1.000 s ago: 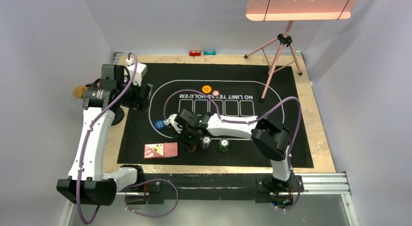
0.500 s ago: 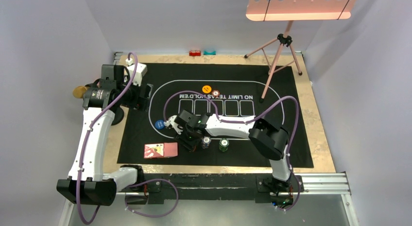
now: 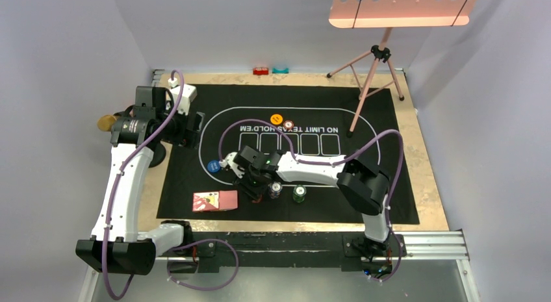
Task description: Distribute texas hold em gaming equipment
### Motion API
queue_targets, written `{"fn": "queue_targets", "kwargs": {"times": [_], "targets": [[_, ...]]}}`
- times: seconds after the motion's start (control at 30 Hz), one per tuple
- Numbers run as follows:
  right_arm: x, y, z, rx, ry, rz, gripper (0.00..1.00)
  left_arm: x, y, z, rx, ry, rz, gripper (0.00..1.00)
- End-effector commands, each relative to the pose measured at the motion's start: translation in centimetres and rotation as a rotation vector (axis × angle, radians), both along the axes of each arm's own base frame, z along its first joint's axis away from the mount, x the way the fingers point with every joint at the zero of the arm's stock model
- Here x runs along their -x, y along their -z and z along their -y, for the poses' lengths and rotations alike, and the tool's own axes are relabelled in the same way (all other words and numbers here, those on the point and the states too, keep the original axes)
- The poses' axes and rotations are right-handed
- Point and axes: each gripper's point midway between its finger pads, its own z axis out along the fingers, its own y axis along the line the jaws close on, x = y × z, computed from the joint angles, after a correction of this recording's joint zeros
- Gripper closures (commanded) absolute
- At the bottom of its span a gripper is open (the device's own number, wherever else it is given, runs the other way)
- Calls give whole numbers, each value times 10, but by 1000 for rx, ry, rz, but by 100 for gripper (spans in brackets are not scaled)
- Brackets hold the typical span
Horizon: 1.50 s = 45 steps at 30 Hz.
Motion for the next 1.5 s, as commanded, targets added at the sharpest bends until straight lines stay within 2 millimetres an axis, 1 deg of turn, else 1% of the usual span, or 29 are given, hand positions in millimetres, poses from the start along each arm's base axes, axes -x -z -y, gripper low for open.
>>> {"fn": "queue_targets", "kwargs": {"times": [0.0, 0.1, 0.17, 0.23, 0.3, 0.4, 0.47, 0.53, 0.6, 0.63, 0.7, 0.8, 0.87, 1.03, 1.17, 1.4, 1.43, 1.47], "targets": [[-17, -71, -19, -161, 41, 105, 100, 1, -6, -2, 2, -8, 28, 0], [-24, -88, -18, -197, 73, 126, 100, 1, -7, -2, 4, -10, 31, 0], [-33, -100, -13, -222, 111, 146, 100, 2, -8, -2, 3, -10, 31, 0], [-49, -112, -1, -249, 170, 163, 100, 2, -7, -1, 3, -8, 27, 0], [-67, -123, 16, -271, 243, 171, 100, 2, -6, -2, 1, -8, 25, 0], [-103, -131, 60, -259, 421, 214, 100, 2, -5, -2, 1, -5, 24, 0], [-124, -127, 94, -234, 555, 221, 100, 1, -5, -1, 4, -3, 21, 0], [-137, -117, 130, -202, 700, 207, 100, 1, -5, -1, 4, -1, 21, 0], [-143, -102, 166, -151, 827, 187, 100, 1, -5, 0, 6, 1, 21, 0], [-145, -96, 181, -133, 885, 181, 100, 1, -5, 0, 6, 2, 21, 0], [-142, -82, 205, -103, 977, 164, 100, 0, -4, 0, 8, 5, 19, 0], [-130, -61, 224, -69, 1077, 112, 100, -1, -4, 1, 11, 8, 18, 0], [-120, -47, 230, -46, 1112, 77, 100, -1, -4, 2, 12, 10, 16, 0], [-101, -21, 238, 14, 1153, 15, 100, 1, -5, 1, 9, 15, 14, 0], [-92, -8, 247, 63, 1180, -2, 100, 3, -5, 2, 8, 19, 12, 0], [-79, 10, 247, 88, 1199, -61, 100, 2, -5, 3, 14, 23, 13, 0], [-78, 13, 246, 93, 1197, -69, 100, 1, -5, 3, 16, 23, 13, 0], [-77, 16, 246, 98, 1196, -74, 95, 1, -5, 3, 16, 23, 12, 0]]}}
